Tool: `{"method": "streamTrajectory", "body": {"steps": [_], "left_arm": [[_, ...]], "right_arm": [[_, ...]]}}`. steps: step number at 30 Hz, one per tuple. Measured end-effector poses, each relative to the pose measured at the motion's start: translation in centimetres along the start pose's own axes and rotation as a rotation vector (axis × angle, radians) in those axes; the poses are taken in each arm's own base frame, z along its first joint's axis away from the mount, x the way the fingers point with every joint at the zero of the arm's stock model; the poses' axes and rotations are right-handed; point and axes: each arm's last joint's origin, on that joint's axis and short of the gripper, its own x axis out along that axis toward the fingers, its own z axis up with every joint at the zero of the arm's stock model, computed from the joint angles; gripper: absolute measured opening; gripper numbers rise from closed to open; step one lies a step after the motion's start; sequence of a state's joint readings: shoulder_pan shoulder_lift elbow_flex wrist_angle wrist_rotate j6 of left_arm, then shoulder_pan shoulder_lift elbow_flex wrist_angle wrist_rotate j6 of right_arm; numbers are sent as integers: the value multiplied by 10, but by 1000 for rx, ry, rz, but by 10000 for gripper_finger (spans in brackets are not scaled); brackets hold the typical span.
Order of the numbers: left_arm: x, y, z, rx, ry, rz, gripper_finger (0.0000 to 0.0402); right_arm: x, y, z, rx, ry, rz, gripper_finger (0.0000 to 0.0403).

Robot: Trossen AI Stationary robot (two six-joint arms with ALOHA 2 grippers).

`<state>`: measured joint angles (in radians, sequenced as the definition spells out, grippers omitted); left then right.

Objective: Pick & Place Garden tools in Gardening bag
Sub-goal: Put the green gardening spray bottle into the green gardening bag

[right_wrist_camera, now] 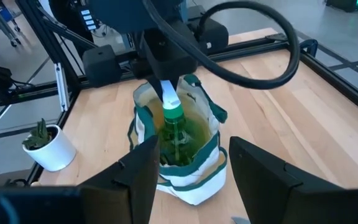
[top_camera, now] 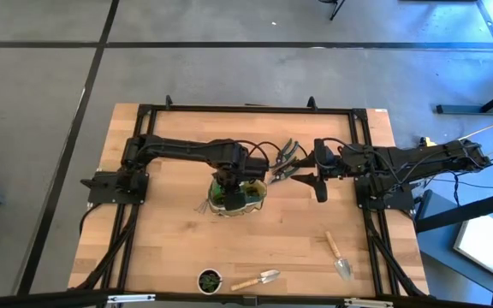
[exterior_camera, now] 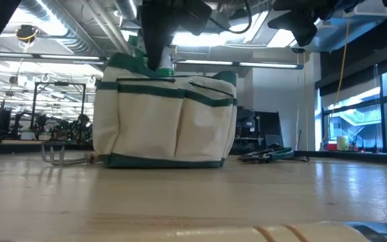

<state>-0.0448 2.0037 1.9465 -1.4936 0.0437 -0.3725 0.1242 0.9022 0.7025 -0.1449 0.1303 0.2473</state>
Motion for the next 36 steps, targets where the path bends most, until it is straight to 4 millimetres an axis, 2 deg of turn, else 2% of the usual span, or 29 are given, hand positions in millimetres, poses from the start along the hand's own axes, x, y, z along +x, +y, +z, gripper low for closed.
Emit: {"method": "streamTrajectory", "body": {"steps": [36], "left_arm": [[6,-1,6,15,-10,-9,44]], "right_arm": [[0,0,0,-1,1,-8,195]]}}
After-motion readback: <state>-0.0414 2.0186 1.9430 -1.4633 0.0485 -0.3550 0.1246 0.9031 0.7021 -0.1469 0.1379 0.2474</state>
